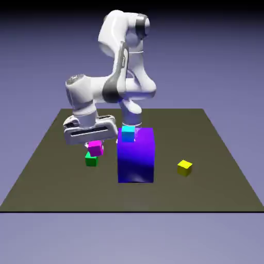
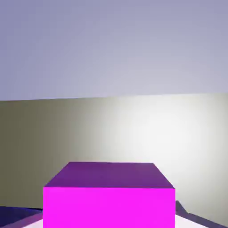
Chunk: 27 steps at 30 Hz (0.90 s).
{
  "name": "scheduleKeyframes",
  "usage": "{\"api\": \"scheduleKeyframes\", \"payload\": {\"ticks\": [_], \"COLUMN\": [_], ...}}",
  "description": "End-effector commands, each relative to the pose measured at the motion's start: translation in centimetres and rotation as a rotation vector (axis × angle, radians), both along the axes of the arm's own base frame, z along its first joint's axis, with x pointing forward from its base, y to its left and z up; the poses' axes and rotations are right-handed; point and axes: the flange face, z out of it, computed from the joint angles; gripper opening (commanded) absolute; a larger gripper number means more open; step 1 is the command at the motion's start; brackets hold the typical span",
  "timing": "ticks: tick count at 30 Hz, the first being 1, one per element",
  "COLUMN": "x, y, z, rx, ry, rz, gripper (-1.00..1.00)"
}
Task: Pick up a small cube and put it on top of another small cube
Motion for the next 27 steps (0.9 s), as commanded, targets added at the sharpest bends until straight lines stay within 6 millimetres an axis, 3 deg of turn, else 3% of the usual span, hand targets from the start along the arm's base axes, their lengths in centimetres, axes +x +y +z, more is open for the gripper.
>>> {"api": "scheduleKeyframes", "payload": {"ticks": [1,9,17,18,23,24,25,27], "x": [-0.5,-6.1,-12.7,-12.7,-12.7,-12.7,-12.7,-12.5], "y": [0.9,7.5,12.2,12.2,12.1,12.1,12.1,12.1], "z": [0.8,6.0,8.8,8.8,1.8,1.8,1.8,4.6], "rx": [-0.004,-0.065,-0.196,-0.196,-0.196,-0.196,-0.196,-0.196], "ry": [0.005,0.039,0.047,0.047,0.047,0.047,0.047,0.047], "rz": [-0.008,-0.092,-0.224,-0.224,-0.224,-0.224,-0.224,-0.224], "gripper": [-1.00,-1.00,-1.00,-1.00,-1.00,1.00,1.00,1.00]}}
